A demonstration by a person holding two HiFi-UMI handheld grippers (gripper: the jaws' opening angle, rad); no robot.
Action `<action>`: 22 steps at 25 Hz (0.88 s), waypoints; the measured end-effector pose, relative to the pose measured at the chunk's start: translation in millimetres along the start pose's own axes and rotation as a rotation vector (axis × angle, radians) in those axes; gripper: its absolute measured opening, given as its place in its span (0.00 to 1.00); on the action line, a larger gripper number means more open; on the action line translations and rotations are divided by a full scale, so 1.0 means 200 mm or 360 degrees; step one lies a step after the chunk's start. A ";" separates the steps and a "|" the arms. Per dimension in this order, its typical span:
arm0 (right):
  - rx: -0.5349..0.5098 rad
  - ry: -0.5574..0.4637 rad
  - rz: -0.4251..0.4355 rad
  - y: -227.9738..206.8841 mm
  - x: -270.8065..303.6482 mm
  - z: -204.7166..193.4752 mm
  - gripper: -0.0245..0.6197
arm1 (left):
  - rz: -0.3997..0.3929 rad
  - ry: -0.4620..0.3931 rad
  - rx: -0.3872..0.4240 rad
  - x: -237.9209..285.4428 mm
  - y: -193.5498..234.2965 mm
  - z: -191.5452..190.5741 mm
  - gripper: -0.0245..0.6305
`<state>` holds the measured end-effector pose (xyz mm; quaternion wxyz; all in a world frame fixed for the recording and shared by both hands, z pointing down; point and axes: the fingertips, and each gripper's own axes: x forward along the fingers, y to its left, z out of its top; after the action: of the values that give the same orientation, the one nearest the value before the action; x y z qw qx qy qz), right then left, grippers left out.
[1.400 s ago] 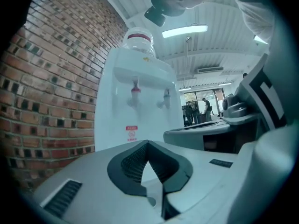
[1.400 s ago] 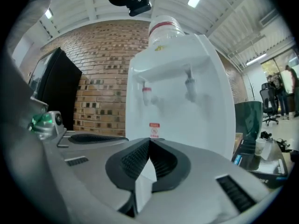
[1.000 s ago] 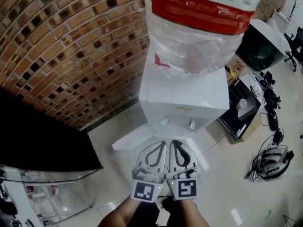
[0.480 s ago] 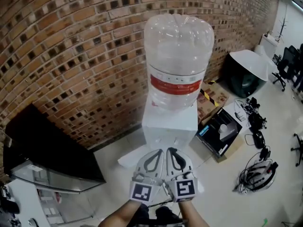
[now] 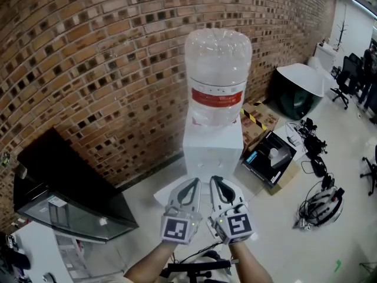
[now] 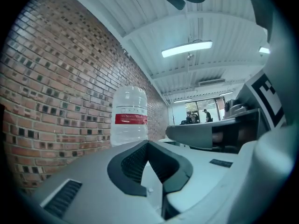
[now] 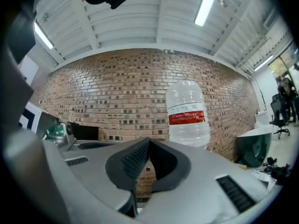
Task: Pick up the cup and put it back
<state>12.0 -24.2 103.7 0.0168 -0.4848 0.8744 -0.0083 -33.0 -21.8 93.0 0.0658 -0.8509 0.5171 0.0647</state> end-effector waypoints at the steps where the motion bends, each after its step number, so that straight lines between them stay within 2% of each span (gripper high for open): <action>1: -0.0009 0.0007 -0.0014 0.06 -0.03 0.01 0.05 | -0.0017 0.0002 -0.0016 -0.06 0.00 0.01 0.02; 7: 0.0023 0.0057 -0.0131 0.37 -0.23 0.03 0.04 | -0.0136 -0.0049 -0.0026 -0.40 -0.04 0.12 0.02; 11: 0.0025 0.0056 -0.0216 0.50 -0.36 0.03 0.04 | -0.0198 -0.0098 -0.0099 -0.55 -0.10 0.20 0.02; 15: 0.0022 0.0054 -0.0265 0.58 -0.45 0.06 0.04 | -0.0248 -0.0185 -0.0112 -0.65 -0.16 0.28 0.02; 22: -0.0013 0.0024 -0.0320 0.61 -0.54 0.10 0.04 | -0.0276 -0.0237 -0.0088 -0.74 -0.21 0.33 0.02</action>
<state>-32.2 132.5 81.7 0.0071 -0.5702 0.8214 -0.0100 -65.2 138.5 55.4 0.0858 -0.8868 0.4334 0.1360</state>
